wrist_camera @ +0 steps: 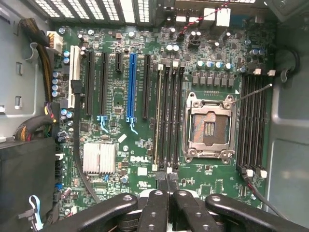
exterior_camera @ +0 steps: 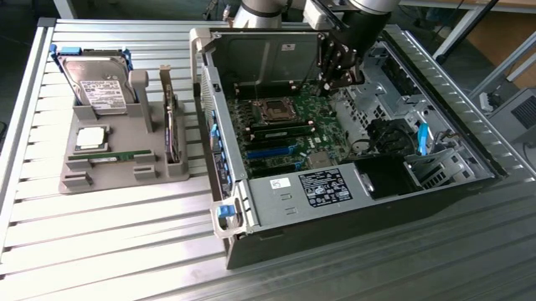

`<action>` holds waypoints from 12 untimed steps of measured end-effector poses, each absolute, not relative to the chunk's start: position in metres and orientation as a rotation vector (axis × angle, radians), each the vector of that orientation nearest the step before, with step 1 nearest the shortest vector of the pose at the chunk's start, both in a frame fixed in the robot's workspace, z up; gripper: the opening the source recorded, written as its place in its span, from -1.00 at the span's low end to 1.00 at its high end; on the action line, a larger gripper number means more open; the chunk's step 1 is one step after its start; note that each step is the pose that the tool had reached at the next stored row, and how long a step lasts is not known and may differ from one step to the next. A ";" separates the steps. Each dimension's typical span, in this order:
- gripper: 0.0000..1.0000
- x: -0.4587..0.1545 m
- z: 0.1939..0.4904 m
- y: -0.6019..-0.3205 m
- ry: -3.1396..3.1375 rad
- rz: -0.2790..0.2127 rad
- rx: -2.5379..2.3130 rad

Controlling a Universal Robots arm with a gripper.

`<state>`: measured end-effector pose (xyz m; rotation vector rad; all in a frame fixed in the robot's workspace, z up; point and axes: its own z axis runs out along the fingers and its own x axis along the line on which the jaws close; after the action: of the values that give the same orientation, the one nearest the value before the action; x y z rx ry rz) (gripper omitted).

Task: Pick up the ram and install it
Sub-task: 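Press down the ram until it locks into place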

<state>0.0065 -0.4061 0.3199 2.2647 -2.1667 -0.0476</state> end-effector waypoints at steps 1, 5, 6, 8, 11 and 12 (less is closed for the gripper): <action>-0.82 0.007 0.320 -0.406 -2.193 -0.048 2.240; -0.82 0.006 0.320 -0.406 -2.283 -0.046 2.148; -0.82 0.006 0.320 -0.406 -2.299 -0.045 2.130; -0.82 0.006 0.320 -0.406 -2.325 -0.042 2.100; -0.82 0.006 0.320 -0.406 -2.362 -0.033 2.051; -0.82 0.006 0.319 -0.406 -2.371 -0.031 2.039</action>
<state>0.0065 -0.4061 0.3195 2.0392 -2.3706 -0.0311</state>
